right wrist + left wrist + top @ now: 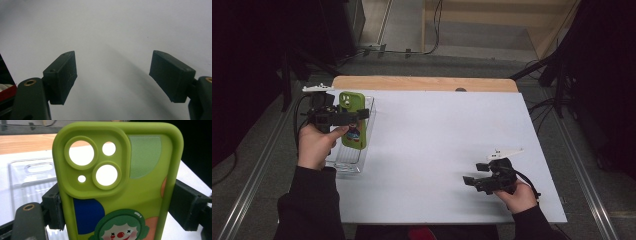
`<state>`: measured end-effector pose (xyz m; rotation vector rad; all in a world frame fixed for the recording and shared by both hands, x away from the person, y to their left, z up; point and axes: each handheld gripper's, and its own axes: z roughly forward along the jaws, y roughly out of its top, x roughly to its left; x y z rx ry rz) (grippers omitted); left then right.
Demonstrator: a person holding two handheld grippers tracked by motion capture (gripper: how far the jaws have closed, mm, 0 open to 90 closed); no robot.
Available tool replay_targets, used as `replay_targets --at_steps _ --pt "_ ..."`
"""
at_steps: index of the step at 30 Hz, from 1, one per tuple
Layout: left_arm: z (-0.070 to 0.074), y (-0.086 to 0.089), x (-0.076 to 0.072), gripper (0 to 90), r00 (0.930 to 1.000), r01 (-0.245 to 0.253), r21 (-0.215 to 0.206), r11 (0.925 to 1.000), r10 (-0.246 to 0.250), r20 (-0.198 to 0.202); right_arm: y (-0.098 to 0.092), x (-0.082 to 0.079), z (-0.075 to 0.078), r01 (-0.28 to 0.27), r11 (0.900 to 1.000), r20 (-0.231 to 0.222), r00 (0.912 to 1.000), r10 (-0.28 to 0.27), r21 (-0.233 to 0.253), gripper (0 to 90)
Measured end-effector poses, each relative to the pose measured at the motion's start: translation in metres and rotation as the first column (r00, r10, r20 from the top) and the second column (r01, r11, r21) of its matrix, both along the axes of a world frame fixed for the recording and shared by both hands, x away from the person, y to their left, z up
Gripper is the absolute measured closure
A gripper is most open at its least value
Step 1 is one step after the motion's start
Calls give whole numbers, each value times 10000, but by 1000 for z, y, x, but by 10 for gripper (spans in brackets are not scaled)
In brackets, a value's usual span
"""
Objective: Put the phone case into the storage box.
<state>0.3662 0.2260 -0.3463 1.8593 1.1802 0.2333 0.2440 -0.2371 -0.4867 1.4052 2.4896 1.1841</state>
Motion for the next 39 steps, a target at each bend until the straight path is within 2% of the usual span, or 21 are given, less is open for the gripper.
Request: replay_targets --at_steps 4,6,9,14,17,22,26,30,33,36,38,39 --pt "-1 6 2 174 9998 -214 44 9998 214 6 0 0 0 -44 10000 2 10000 44 4 203" --pt "-3 11 4 174 9993 -382 -172 9991 382 -28 1 0 0 -58 10000 4 10000 58 -3 203" --pt "-4 15 8 174 9977 -684 -177 9975 684 -40 1 0 1 -71 10000 46 10000 71 36 203" --pt "-6 10 18 174 9959 -896 -48 9960 896 79 2 -1 2 -95 10000 122 9999 95 9 203" --pt "-6 6 25 174 9960 -859 -104 9962 861 240 1 0 2 -84 10000 110 9999 84 24 203" --pt "-5 4 37 173 9928 -1111 -185 9936 1118 425 1 0 2 -59 10000 103 9999 59 62 203" --pt "-4 3 46 173 9903 -1285 -99 9917 1288 521 0 0 2 -50 10000 205 9998 49 25 203" --pt "-4 0 54 172 9887 -1367 75 9906 1360 631 -1 1 1 0 10000 111 9999 0 11 203" --pt "-4 -2 61 172 9882 -1435 100 9896 1427 555 0 1 1 -49 10000 101 9999 49 25 202" --pt "-6 -6 69 173 9882 -1457 390 9886 1436 538 1 1 1 -98 10000 65 9999 98 -10 202" --pt "-7 -7 74 173 9895 -1380 291 9900 1365 486 1 2 -1 -116 9999 57 9999 116 -7 202" --pt "-7 -7 76 173 9887 -1426 383 9890 1406 517 1 2 -1 -135 9999 59 9999 136 -10 203"
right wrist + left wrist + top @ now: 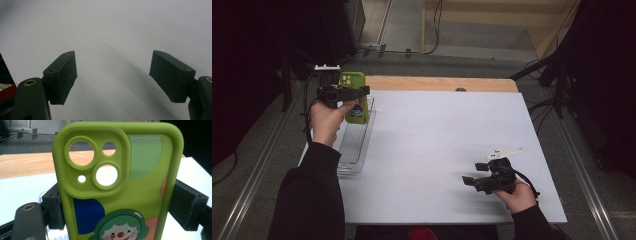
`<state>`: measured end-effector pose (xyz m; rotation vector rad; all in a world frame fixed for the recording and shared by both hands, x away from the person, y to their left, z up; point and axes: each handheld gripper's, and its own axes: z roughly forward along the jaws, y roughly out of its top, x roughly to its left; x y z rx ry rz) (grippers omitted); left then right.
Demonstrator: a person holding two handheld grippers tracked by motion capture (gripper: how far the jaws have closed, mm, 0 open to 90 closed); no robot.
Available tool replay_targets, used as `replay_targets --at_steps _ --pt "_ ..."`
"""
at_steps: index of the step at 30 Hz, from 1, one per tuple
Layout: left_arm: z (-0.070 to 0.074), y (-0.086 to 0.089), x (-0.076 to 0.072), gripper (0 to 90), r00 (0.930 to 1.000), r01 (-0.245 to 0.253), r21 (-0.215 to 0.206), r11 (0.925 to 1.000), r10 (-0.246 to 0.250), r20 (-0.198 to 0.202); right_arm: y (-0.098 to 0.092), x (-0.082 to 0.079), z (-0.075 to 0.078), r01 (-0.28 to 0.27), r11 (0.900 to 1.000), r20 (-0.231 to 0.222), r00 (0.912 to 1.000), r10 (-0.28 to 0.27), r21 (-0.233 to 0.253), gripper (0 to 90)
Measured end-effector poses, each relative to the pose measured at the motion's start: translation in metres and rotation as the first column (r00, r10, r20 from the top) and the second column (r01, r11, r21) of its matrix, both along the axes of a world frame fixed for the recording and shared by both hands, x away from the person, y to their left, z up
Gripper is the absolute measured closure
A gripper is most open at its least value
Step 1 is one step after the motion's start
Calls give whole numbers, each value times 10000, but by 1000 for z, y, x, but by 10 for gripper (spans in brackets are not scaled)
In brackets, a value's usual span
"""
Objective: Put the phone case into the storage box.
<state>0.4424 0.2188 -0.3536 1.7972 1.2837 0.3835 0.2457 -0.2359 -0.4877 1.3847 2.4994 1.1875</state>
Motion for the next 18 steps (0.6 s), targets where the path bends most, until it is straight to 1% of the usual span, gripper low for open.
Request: replay_targets --at_steps 1,2,3,5,6,8,10,11,14,16,18 --pt "0 0 2 173 10000 -57 24 10000 57 49 0 0 0 -11 10000 -20 10000 11 -8 203" --pt "0 0 4 173 9999 -79 -41 10000 79 104 0 0 0 -23 10000 -14 10000 23 -12 203" --pt "0 0 7 173 9999 -113 -106 9999 113 77 1 -1 0 5 10000 -15 10000 -5 12 203" --pt "-2 1 10 173 9999 -78 -330 9994 82 95 1 -1 0 19 10000 -12 10000 -19 44 202" --pt "-3 1 11 173 10000 -61 -351 9994 64 75 1 -1 0 5 10000 -2 10000 -5 40 203" --pt "-6 1 15 173 9999 -71 -242 9997 74 125 1 -1 0 -12 10000 3 10000 12 51 202" --pt "-9 1 19 172 9999 -107 -329 9994 110 78 1 -1 0 -14 10000 -1 10000 14 54 202" --pt "-11 1 21 173 9998 -109 -307 9995 115 177 1 -1 0 -19 10000 1 10000 19 59 203" --pt "-14 -1 25 173 9992 -142 191 9997 135 383 0 -1 1 4 10000 30 10000 -4 63 203" --pt "-16 -1 28 172 9987 -190 218 9996 180 470 -1 -1 1 24 9999 56 10000 -24 100 203" --pt "-17 0 31 172 9987 -248 206 9995 239 456 -1 -1 1 78 9999 127 9999 -79 102 202"
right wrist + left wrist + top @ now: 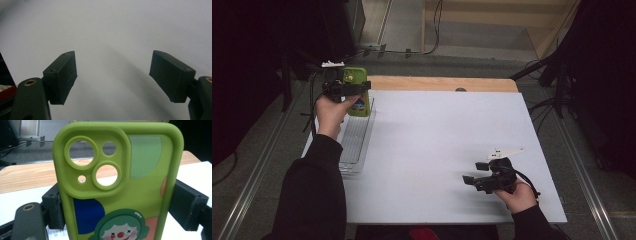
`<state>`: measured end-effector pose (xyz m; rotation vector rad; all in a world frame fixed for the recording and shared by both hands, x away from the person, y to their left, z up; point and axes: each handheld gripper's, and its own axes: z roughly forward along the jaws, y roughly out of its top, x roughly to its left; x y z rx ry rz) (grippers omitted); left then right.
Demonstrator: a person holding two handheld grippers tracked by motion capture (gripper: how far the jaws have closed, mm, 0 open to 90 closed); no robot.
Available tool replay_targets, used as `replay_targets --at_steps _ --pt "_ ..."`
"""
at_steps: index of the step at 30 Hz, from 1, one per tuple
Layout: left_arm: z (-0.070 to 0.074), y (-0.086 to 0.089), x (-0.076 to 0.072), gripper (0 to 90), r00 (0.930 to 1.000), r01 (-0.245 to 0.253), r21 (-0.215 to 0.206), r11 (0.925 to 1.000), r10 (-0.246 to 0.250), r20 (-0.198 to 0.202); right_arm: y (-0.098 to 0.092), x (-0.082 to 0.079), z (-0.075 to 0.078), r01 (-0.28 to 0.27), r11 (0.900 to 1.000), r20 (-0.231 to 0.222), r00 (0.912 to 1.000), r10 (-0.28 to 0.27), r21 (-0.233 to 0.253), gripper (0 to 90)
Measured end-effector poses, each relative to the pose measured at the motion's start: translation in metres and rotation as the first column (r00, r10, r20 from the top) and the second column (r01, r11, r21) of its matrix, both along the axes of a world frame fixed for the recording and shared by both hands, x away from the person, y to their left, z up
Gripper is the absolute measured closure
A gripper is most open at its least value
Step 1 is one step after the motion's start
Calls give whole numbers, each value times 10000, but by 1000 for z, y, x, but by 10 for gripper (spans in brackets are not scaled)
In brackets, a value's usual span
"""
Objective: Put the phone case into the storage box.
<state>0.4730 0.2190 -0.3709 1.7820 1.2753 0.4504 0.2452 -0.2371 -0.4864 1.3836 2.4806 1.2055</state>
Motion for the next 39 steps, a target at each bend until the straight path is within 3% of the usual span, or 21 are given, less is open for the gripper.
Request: replay_targets --at_steps 17,26,29,32,35,39 --pt "-12 -4 27 171 9996 -280 661 9974 273 109 0 0 -1 16 10000 8 10000 -16 -62 203" --pt "-24 0 36 167 9985 -553 544 9970 550 81 -1 0 0 52 10000 39 10000 -52 -63 203" --pt "-27 2 38 167 9979 -611 443 9971 621 -195 -1 0 0 65 10000 36 10000 -65 -47 203" --pt "-30 4 38 166 9976 -654 541 9964 666 -204 0 0 0 62 10000 44 10000 -62 -61 203" --pt "-36 6 37 165 9974 -691 275 9972 697 -205 -1 0 0 57 10000 44 10000 -56 -53 203" --pt "-42 7 37 163 9968 -745 249 9969 752 -261 -1 0 0 82 9999 39 10000 -82 -62 203"
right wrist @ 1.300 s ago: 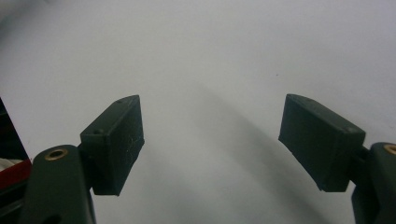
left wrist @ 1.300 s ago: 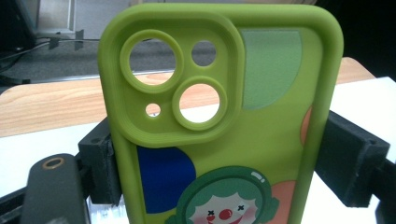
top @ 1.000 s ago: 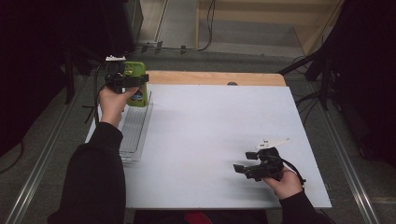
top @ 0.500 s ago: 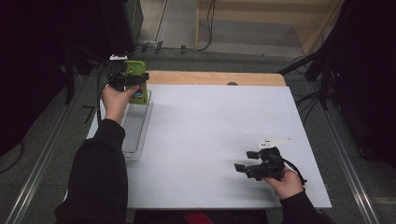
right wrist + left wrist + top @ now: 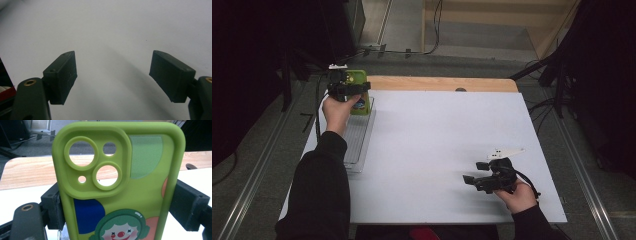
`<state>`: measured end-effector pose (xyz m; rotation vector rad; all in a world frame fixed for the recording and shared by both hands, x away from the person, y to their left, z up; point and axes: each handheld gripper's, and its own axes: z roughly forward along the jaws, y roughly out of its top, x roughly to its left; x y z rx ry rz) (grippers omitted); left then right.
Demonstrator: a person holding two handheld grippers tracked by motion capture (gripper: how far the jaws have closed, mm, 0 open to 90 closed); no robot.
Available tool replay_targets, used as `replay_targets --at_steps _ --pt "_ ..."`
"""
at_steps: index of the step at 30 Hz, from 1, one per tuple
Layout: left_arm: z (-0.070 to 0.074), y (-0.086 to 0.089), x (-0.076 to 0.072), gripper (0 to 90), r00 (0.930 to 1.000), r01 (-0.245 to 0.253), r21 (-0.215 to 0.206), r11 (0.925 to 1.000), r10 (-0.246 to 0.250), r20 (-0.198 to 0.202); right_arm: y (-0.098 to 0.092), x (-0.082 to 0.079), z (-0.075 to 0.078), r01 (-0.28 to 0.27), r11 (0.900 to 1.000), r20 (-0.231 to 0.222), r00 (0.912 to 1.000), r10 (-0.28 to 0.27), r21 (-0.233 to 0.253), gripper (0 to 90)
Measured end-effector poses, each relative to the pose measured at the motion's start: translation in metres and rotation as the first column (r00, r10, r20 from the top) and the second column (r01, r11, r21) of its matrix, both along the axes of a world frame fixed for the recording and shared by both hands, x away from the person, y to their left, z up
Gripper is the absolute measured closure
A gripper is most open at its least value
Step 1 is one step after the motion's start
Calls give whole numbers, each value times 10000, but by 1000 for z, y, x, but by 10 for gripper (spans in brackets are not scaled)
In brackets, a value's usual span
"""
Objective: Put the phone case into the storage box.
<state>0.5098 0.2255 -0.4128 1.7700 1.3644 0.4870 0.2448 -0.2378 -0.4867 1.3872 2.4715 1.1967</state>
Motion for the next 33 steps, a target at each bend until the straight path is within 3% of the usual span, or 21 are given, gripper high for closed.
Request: replay_targets --at_steps 6,11,29,31,33 --pt "-7 0 1 160 9997 41 -68 10000 -43 -260 0 0 0 15 10000 -12 10000 -15 -1 203" --pt "-10 -1 -1 158 10000 28 -24 10000 -28 -93 0 0 0 9 10000 -4 10000 -9 -7 203" --pt "-17 -3 -2 158 9998 194 729 9972 -194 -10 1 0 -1 -78 10000 -57 10000 78 -7 203" --pt "-16 -3 -2 117 9997 175 699 9974 -161 -203 1 0 -1 -38 10000 -62 10000 38 -21 203" --pt "-16 -3 -1 3 9994 2 593 9982 17 -333 1 -1 -1 -39 10000 -38 10000 39 -10 203"
